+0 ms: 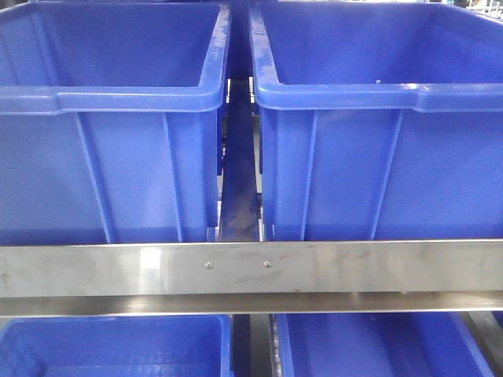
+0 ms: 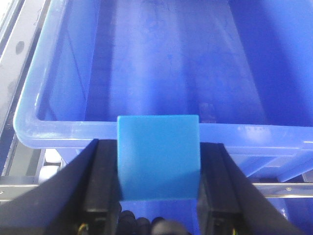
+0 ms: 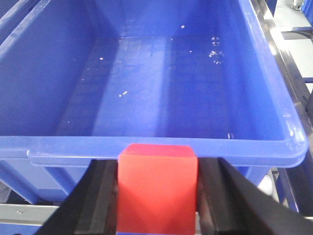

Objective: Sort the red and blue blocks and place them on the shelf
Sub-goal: 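Lower both held cubes down into the blue bins, then open both grippers to release the cubes into the bins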

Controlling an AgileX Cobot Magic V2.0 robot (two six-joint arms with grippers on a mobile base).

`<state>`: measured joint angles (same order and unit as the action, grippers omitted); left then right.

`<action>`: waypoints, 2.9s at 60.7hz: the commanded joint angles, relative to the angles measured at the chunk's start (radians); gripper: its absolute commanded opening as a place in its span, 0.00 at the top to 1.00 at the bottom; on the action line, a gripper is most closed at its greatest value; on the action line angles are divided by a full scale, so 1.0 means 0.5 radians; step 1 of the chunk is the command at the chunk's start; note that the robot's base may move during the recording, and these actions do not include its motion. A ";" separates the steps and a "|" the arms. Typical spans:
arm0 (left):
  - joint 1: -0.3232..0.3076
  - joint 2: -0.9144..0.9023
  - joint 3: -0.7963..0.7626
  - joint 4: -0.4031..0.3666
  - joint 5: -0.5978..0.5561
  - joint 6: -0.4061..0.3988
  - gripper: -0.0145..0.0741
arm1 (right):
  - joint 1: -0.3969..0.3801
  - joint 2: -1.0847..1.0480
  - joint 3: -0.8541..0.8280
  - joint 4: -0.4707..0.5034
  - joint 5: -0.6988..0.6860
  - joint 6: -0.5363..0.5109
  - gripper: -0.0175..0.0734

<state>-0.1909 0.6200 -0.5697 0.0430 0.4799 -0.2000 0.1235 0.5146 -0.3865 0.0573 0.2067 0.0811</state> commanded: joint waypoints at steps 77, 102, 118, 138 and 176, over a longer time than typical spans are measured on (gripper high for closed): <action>0.003 0.489 -0.548 0.009 -0.505 0.002 0.69 | -0.014 0.824 -0.752 -0.048 -0.297 -0.006 0.74; 0.003 1.159 -0.891 0.021 -0.508 0.002 0.68 | -0.014 1.404 -1.146 -0.048 -0.300 -0.006 0.74; 0.003 1.250 -0.891 0.030 -0.525 0.002 0.34 | -0.014 1.422 -1.144 -0.055 -0.413 -0.006 0.25; 0.003 1.258 -0.891 0.030 -0.554 0.002 0.24 | -0.014 1.422 -1.144 -0.057 -0.432 -0.006 0.16; 0.003 1.096 -0.829 0.038 -0.401 0.002 0.68 | -0.009 1.327 -1.113 -0.054 -0.167 -0.004 0.73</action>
<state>-0.1909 1.2343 -0.9737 0.0500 0.3387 -0.1983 0.1235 1.2323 -0.9195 0.0392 0.1750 0.0811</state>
